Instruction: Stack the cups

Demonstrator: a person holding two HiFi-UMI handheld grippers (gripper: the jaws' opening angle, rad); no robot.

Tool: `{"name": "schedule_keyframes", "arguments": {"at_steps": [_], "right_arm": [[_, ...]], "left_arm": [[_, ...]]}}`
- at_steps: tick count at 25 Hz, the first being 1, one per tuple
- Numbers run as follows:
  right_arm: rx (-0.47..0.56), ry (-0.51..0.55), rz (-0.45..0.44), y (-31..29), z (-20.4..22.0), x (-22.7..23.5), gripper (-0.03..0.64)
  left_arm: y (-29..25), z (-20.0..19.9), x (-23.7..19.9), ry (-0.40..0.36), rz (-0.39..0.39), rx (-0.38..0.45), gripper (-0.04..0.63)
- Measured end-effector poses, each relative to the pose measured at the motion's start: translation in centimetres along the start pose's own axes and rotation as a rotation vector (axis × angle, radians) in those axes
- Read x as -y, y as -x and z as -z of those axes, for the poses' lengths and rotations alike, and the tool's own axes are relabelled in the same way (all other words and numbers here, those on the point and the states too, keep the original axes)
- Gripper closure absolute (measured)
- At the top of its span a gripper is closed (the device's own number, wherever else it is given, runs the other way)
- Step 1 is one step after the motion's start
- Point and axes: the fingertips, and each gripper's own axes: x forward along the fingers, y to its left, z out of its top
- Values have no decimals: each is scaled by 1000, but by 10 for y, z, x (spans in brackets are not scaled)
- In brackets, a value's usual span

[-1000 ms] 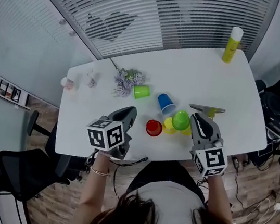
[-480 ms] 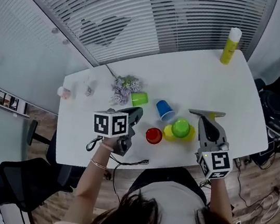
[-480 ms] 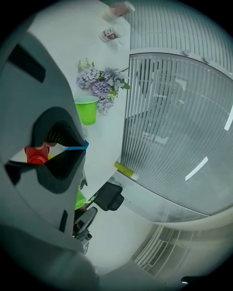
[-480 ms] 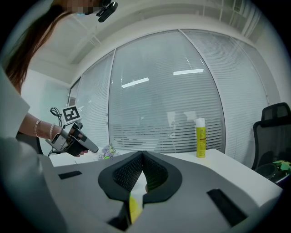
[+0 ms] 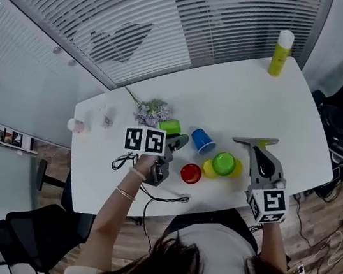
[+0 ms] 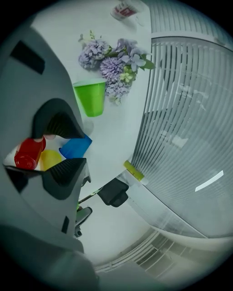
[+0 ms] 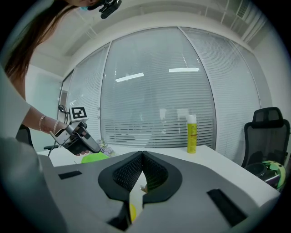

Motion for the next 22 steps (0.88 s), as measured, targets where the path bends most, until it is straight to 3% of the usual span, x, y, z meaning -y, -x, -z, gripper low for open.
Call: {"name": "schedule_keyframes", "arguments": {"at_steps": [10,22], "right_arm": [[-40,-13,68,1,13,22,589],[-79,-35,113,2,26,39,589]], "left_arm": [[-48,8,-8,198,100,-133,386],[-83,14,-14,300,108,-220,329]]}}
